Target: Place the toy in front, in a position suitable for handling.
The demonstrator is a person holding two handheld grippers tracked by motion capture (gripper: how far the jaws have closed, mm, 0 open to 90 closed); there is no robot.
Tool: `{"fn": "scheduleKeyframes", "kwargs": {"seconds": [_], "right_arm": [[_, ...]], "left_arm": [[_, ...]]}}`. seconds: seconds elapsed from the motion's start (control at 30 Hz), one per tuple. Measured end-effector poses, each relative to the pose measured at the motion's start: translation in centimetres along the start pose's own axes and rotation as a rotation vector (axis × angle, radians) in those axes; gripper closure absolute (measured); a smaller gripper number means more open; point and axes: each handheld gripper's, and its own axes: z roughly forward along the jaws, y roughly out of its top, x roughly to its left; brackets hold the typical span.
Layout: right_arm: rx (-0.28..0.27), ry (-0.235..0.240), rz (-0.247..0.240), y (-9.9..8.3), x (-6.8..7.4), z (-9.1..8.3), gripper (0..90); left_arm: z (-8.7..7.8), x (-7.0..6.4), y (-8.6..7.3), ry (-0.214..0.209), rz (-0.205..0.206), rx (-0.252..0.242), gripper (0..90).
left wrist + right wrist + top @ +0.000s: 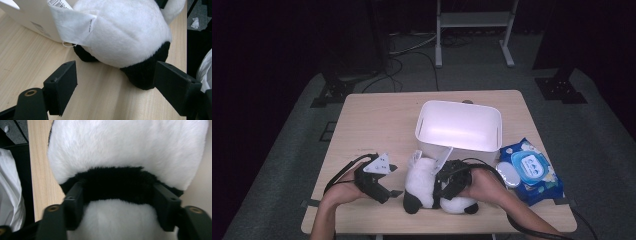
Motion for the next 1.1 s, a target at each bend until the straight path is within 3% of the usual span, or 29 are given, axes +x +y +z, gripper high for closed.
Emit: {"fn": "scheduleKeyframes", "kwargs": {"seconds": [0.2, 0.3, 0.47, 1.1], "right_arm": [[-0.071, -0.029, -0.002, -0.4, 0.2, -1.4, 58.9], [-0.105, -0.034, 0.013, -0.7, -0.1, -2.1, 62.4], [-0.148, -0.039, 0.033, -0.8, -0.1, -3.0, 63.8], [-0.217, 0.002, 0.008, 1.5, 0.9, -8.9, 63.7]], "left_arm": [[0.2, 0.1, -0.1, 0.0, -0.01, -0.003, 18.0], [0.1, 0.2, -0.2, 0.001, -0.008, -0.001, 17.9], [-0.2, 0.4, -0.6, 0.007, -0.019, -0.008, 17.9], [-0.8, 0.6, -1.0, 0.007, -0.025, -0.029, 17.9]]}}
